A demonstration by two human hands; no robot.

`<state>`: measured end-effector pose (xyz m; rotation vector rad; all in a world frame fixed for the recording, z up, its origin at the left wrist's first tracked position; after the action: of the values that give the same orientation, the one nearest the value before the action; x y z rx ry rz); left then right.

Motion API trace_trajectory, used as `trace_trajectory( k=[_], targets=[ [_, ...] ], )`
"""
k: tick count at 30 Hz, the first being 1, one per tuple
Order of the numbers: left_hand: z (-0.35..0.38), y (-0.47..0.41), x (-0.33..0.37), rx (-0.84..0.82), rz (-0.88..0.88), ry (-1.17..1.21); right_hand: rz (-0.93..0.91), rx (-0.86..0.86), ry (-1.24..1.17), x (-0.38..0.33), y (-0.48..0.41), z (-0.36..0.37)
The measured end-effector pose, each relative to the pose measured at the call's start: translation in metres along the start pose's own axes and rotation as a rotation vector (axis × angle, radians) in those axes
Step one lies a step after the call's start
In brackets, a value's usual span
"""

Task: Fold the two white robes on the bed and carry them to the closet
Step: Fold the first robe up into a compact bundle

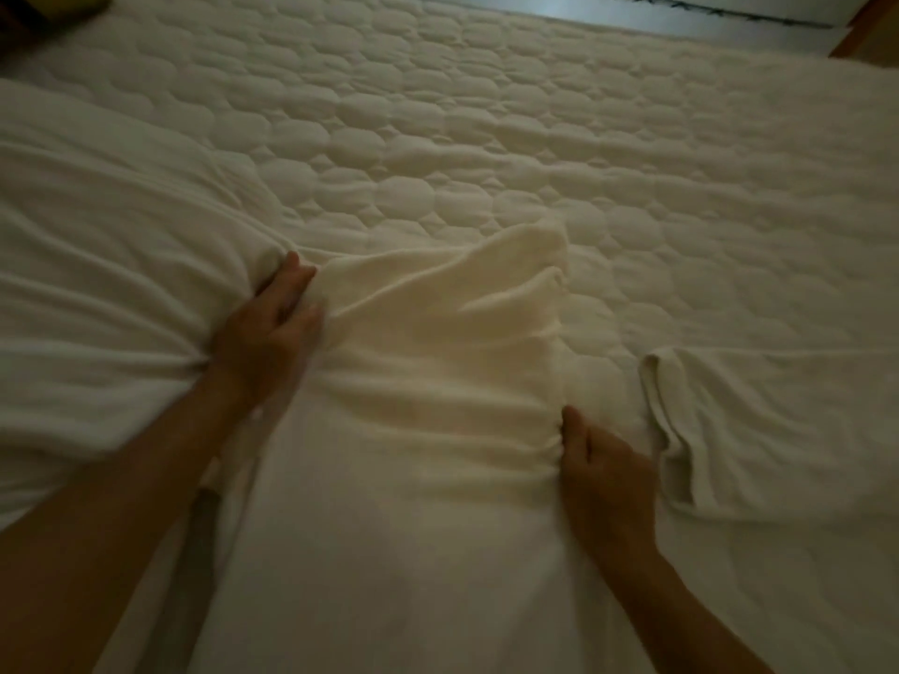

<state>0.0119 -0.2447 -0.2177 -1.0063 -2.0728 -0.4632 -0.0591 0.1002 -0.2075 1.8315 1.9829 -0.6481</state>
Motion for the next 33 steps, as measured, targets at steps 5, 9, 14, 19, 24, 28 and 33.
trace_trajectory(
  k=[5,9,14,19,24,28,33],
  targets=[
    [-0.003,-0.006,0.029,0.014,0.214,-0.426,0.087,-0.089,0.026,0.001,-0.006,-0.004],
    [0.009,-0.009,0.026,0.008,0.3,-0.645,0.304,-0.151,-0.251,-0.012,-0.058,0.007],
    [0.014,-0.014,0.021,0.012,0.278,-0.619,-0.113,-0.158,-0.028,-0.054,-0.122,0.019],
    [0.017,-0.025,0.031,0.034,0.23,-0.631,0.015,-0.157,0.096,-0.025,-0.134,0.021],
    [0.008,-0.081,0.066,0.006,0.325,-0.796,0.327,-0.083,-0.173,-0.057,-0.163,0.027],
    [0.014,-0.1,0.076,-0.371,0.454,-0.816,0.185,-0.233,-0.16,-0.063,-0.193,0.029],
    [0.006,-0.1,0.069,-0.008,0.564,-0.927,0.024,-0.113,0.254,-0.055,-0.201,0.032]
  ],
)
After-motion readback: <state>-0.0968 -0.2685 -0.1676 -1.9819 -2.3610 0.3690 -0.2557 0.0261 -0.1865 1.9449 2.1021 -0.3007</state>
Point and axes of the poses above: each hand's wrist, its own y-axis away from the middle knuckle, its own z-axis out of the palm, x = y × z, the point moved 3 cm from there along -y, towards the middle knuckle, and after that the axes turned 5 degrees about x, right-handed, at the moved point
